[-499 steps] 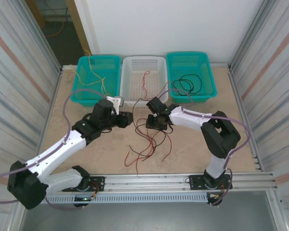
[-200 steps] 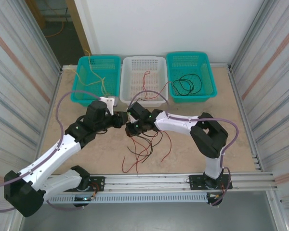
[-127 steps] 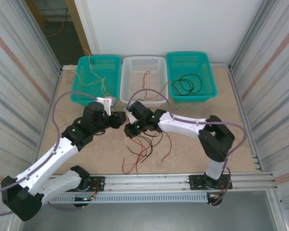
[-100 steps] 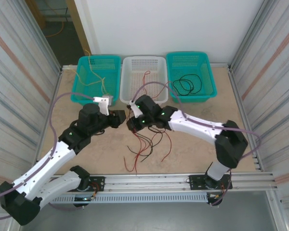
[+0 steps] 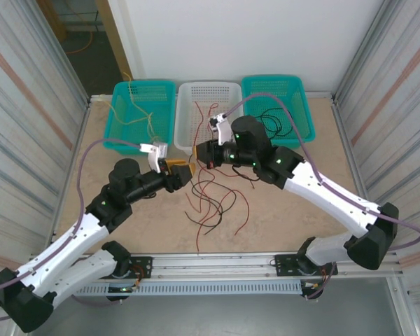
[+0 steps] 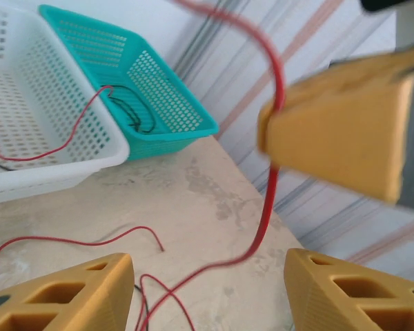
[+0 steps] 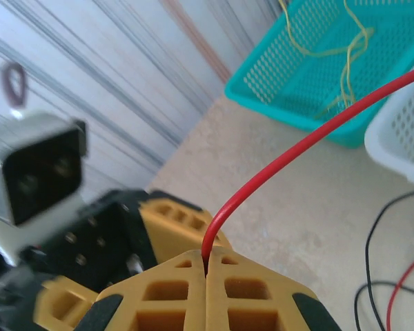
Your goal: Untangle the cables
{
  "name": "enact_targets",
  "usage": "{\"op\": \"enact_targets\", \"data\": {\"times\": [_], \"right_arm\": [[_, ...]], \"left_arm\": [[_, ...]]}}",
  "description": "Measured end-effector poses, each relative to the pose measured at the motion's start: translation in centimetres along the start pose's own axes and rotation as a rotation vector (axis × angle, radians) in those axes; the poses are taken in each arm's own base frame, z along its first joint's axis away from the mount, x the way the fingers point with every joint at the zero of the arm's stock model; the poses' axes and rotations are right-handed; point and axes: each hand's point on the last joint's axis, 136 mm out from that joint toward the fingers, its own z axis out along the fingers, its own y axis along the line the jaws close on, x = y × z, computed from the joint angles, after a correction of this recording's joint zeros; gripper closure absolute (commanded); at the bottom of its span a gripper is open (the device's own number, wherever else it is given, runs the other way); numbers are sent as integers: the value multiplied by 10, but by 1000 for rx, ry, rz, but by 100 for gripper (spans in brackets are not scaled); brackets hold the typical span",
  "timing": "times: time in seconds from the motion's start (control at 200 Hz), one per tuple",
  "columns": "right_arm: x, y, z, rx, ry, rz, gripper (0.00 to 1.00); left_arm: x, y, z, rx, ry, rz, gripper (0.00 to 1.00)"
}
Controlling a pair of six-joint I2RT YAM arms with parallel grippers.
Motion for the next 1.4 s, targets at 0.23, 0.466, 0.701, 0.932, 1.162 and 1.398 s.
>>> {"op": "enact_targets", "data": {"times": [0.23, 0.466, 0.701, 0.932, 1.162, 1.398], "right_arm": [[-42, 28, -28, -60, -127, 14, 100], [-58, 45, -39, -116, -172, 33, 98], [-66, 54, -44, -150, -191, 44, 98], [-67, 55, -45, -152, -192, 60, 98], [-73, 47, -65, -119, -246, 64, 96], [-74, 29, -79, -42, -301, 95, 71]], "left_arm": [[-2, -18, 0, 85, -2, 27, 37], [-9, -37, 15, 148, 22, 65, 37], [-27, -71, 26, 237, 12, 153, 53], [-50, -87, 19, 255, -56, 250, 88], [-54, -85, 18, 237, -75, 265, 100], [-63, -86, 13, 217, -106, 260, 100]]}}
